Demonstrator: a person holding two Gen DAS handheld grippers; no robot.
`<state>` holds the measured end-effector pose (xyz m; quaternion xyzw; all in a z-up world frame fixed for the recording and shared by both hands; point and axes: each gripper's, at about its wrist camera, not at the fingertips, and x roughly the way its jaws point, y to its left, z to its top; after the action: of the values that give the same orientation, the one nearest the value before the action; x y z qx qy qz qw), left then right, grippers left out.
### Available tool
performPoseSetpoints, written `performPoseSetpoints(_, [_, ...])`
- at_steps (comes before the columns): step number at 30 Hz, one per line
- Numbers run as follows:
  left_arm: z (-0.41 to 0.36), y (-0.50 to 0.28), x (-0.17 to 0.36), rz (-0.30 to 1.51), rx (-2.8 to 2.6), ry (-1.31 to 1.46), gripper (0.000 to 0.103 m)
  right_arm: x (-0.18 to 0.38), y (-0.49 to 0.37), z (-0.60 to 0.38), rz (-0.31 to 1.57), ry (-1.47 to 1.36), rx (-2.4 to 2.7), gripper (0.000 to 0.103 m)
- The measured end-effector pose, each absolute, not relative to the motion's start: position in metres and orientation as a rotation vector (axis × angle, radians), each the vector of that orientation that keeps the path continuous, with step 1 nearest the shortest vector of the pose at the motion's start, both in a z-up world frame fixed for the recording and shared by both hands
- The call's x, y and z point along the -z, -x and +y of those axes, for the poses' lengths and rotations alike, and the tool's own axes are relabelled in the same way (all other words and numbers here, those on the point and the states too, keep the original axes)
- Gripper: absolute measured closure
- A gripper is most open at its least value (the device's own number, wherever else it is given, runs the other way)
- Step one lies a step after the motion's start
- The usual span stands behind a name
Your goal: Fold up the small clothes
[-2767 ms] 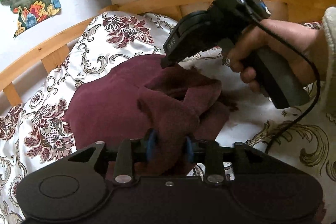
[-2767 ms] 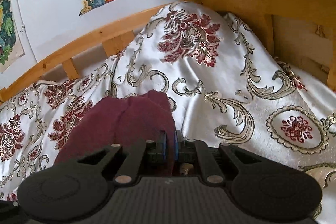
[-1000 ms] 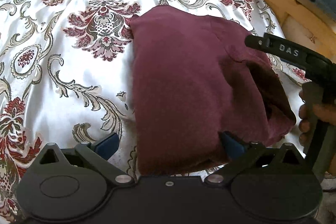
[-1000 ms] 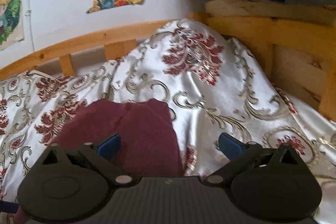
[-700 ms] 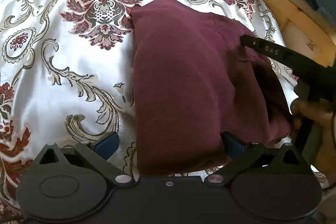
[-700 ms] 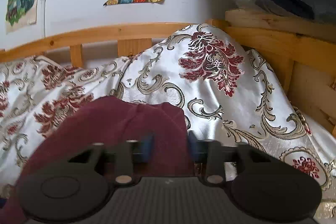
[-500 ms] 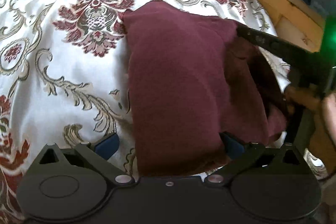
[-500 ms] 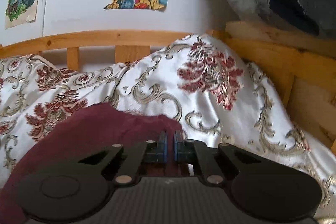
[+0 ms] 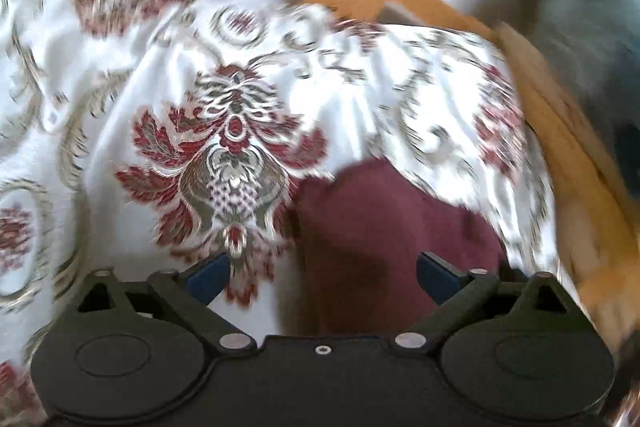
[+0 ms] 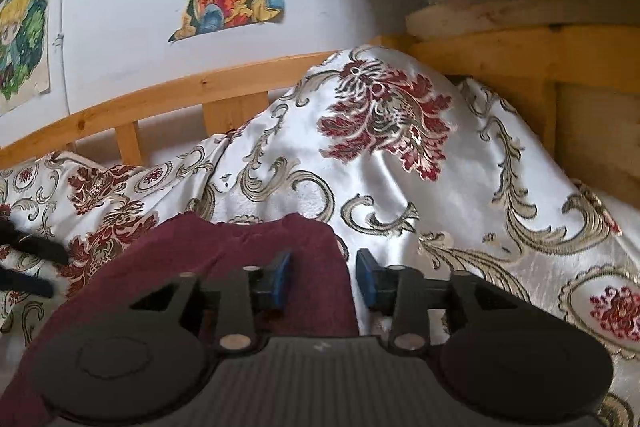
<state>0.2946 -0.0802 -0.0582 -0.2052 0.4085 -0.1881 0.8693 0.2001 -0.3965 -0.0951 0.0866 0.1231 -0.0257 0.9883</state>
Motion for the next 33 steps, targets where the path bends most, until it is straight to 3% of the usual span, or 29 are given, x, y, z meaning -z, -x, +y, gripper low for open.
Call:
performPoseSetpoints(3, [-0.083, -0.325, 0.074, 0.931, 0.373, 0.504, 0.024, 0.097, -0.200, -0.400, 0.248, -0.191, 0.053, 0.049])
performPoseSetpoints(6, [-0.083, -0.339, 0.086, 0.973, 0.378, 0.602, 0.028, 0.098, -0.200, -0.400, 0.249, -0.195, 0.047, 0.041])
performPoseSetpoints(8, [-0.081, -0.344, 0.088, 0.969, 0.384, 0.655, 0.040, 0.098, -0.200, -0.399, 0.249, -0.193, 0.047, 0.038])
performPoseSetpoints(10, [-0.082, -0.349, 0.090, 0.978, 0.394, 0.690, 0.073, 0.098, -0.200, -0.398, 0.250, -0.188, 0.048, 0.035])
performPoseSetpoints(13, [-0.080, -0.349, 0.088, 0.976, 0.352, 0.712, 0.089, 0.098, -0.199, -0.397, 0.249, -0.185, 0.048, 0.033])
performPoseSetpoints(15, [-0.076, -0.340, 0.082, 0.922, 0.339, 0.727, 0.092, 0.097, -0.198, -0.397, 0.247, -0.184, 0.049, 0.033])
performPoseSetpoints(20, [-0.085, -0.334, 0.073, 0.865, 0.326, 0.605, 0.086, 0.097, -0.196, -0.394, 0.246, -0.176, 0.049, 0.030])
performPoseSetpoints(24, [-0.091, -0.323, 0.065, 0.850, 0.295, 0.532, 0.052, 0.095, -0.196, -0.394, 0.256, -0.171, 0.033, 0.023])
performPoseSetpoints(28, [-0.090, -0.306, 0.058, 0.834, 0.265, 0.484, 0.033, 0.091, -0.194, -0.391, 0.254, -0.154, 0.023, 0.008])
performPoseSetpoints(33, [-0.080, -0.271, 0.050, 0.811, 0.238, 0.479, 0.017, 0.081, -0.189, -0.390, 0.226, -0.137, 0.041, 0.000])
